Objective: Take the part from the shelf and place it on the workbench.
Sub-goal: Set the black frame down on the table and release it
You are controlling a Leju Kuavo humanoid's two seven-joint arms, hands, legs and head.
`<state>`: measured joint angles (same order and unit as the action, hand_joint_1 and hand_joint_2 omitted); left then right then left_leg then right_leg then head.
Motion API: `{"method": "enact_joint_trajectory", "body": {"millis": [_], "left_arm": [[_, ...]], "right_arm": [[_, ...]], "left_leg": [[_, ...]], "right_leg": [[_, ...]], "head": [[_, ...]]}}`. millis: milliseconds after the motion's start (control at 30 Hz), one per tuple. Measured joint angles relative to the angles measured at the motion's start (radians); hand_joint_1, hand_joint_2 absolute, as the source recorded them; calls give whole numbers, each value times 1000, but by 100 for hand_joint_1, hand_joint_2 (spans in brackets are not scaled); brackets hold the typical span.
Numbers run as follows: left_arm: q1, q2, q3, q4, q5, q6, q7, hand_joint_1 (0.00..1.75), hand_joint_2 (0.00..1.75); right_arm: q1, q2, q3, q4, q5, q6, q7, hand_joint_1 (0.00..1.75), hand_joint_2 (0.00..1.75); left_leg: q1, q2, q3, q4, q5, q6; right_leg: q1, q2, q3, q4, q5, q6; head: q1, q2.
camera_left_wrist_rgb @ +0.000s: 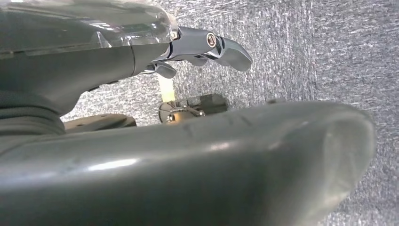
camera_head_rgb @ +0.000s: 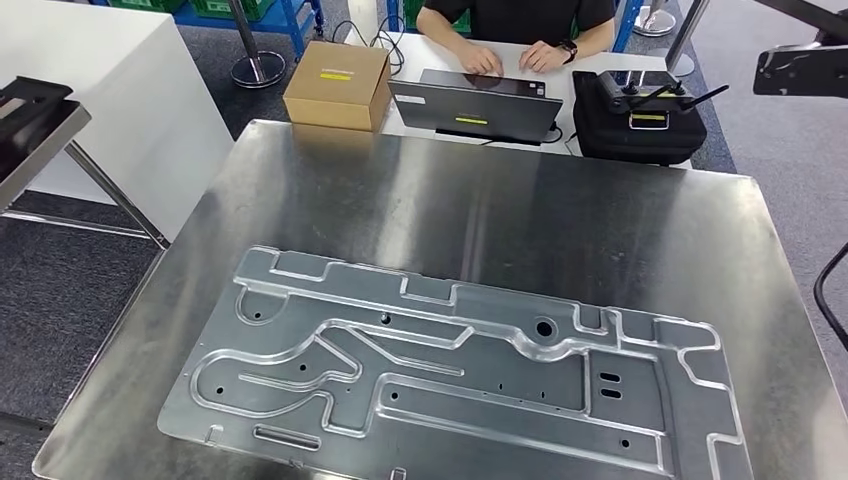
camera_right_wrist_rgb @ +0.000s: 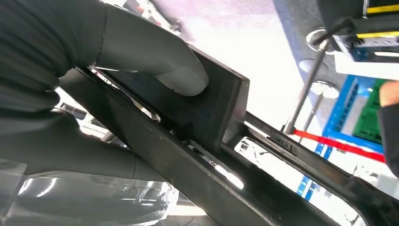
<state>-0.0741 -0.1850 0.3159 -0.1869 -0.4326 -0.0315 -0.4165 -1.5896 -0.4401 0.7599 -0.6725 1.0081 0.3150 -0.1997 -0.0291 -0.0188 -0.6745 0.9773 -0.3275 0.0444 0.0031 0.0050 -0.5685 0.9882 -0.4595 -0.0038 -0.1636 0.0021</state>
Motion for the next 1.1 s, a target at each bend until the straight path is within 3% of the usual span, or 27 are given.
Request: {"method": "enact_joint_trajectory", "body": {"millis": [100, 200, 267, 333, 400, 433, 467, 500, 567, 600, 633, 733, 767, 800, 900, 933, 967, 1000, 1033, 1100], "left_arm": [[0, 0, 0, 0, -1, -1, 1, 0, 0], [-1, 0, 0, 0, -5, -3, 7, 0, 0], [-2, -1, 0, 0, -11, -4, 11, 0, 0], [-5, -2, 1, 0, -15, -4, 14, 0, 0], [-6, -2, 2, 0, -15, -4, 17, 0, 0], [-6, -2, 2, 0, -15, -4, 18, 0, 0], [-6, -2, 2, 0, -15, -4, 19, 0, 0], [-7, -3, 3, 0, -15, -4, 20, 0, 0], [-8, -2, 4, 0, -15, -3, 25, 0, 0], [-8, -2, 5, 0, -16, -3, 27, 0, 0], [-8, -1, 6, 0, -16, -3, 29, 0, 0], [-3, -1, 7, 0, -16, -3, 31, 0, 0], [-1, -1, 7, 0, -16, -3, 31, 0, 0], [0, -1, 7, 0, -16, -3, 31, 0, 0], [-1, -1, 7, 0, -16, -3, 31, 0, 0], [-2, -1, 7, 0, -16, -3, 31, 0, 0], [-3, -1, 7, 0, -17, -3, 31, 0, 0], [-4, -1, 7, 0, -18, -3, 31, 0, 0], [-5, -1, 7, 0, -19, -3, 31, 0, 0], [-12, 0, 7, 0, -25, -3, 33, 0, 0]], "right_arm": [[17, -35, 22, -23, -32, -14, -1, 175, 175], [51, -76, 38, -55, -62, -25, 5, 175, 175], [69, -104, 44, -73, -77, -27, 11, 175, 175], [78, -127, 51, -84, -83, -29, 15, 175, 175], [89, -146, 58, -90, -87, -30, 17, 175, 175], [96, -153, 61, -91, -88, -30, 17, 175, 175], [100, -158, 65, -92, -90, -29, 17, 175, 175], [103, -164, 69, -94, -92, -29, 17, 175, 175], [103, -174, 76, -102, -99, -28, 18, 175, 175], [104, -180, 79, -106, -104, -27, 18, 175, 175], [104, -186, 83, -110, -109, -26, 18, 175, 175], [111, -196, 95, -117, -119, -24, 17, 175, 175], [113, -197, 99, -117, -120, -23, 17, 175, 175], [114, -197, 104, -118, -120, -23, 17, 175, 175], [115, -198, 115, -119, -122, -24, 18, 175, 175], [116, -199, 118, -119, -122, -24, 18, 175, 175], [117, -200, 122, -119, -123, -24, 19, 175, 175], [119, -201, 125, -119, -125, -24, 19, 175, 175], [120, -203, 127, -120, -127, -24, 20, 175, 175], [122, -214, 128, -124, -134, -24, 21, 175, 175]], "left_leg": [[-1, -1, 0, 3, -1, 2], [-3, -1, 4, 3, -5, 15], [1, 3, 15, -14, 5, 21], [4, 8, 20, -26, 12, 24], [5, 10, 17, -24, 13, 25], [6, 11, 14, -20, 13, 24], [8, 11, 9, -15, 14, 22], [11, 12, 1, -6, 14, 18], [17, 12, -19, 15, 13, 5], [18, 11, -27, 25, 14, -3], [17, 9, -34, 35, 16, -10], [16, 4, -52, 44, 27, -29], [18, 5, -61, 54, 10, -37], [20, 7, -73, 84, -25, -44], [26, 12, -117, 276, -177, -58], [27, 13, -120, 330, -201, -59], [27, 13, -108, 355, -204, -56], [26, 13, -77, 341, -191, -51], [23, 12, -29, 292, -173, -40], [12, 13, 83, 144, -168, -11]], "right_leg": [[-1, -1, 1, -1, 0, 2], [-3, 0, 8, -6, 1, 12], [-3, 1, 6, 11, -19, 18], [-8, 1, -28, 99, -83, 26], [-16, 0, -83, 230, -149, 37], [-22, 0, -98, 270, -159, 43], [-28, -1, -96, 272, -149, 50], [-36, -3, -75, 234, -122, 58], [-46, -5, -6, 111, -68, 73], [-47, -2, 14, 71, -50, 72], [-46, 1, 20, 54, -44, 66], [-44, 5, -5, 61, -33, 35], [-44, 3, -14, 63, -25, 26], [-45, 1, -24, 63, -16, 17], [-42, 0, -58, 64, 12, 5], [-40, 1, -70, 64, 21, 4], [-37, 2, -82, 64, 30, 4], [-34, 3, -93, 65, 39, 3], [-30, 4, -102, 64, 48, 4], [-26, 3, -115, 62, 64, 7]], "head": [[0, 0], [0, 0], [0, 0], [1, 0], [1, 0], [1, 0], [1, 0], [1, 0], [1, 0], [0, 0], [0, 0], [0, 0], [0, 0], [0, 0], [0, 0], [0, 0], [0, 0], [0, 0], [0, 0], [0, 0]]}}
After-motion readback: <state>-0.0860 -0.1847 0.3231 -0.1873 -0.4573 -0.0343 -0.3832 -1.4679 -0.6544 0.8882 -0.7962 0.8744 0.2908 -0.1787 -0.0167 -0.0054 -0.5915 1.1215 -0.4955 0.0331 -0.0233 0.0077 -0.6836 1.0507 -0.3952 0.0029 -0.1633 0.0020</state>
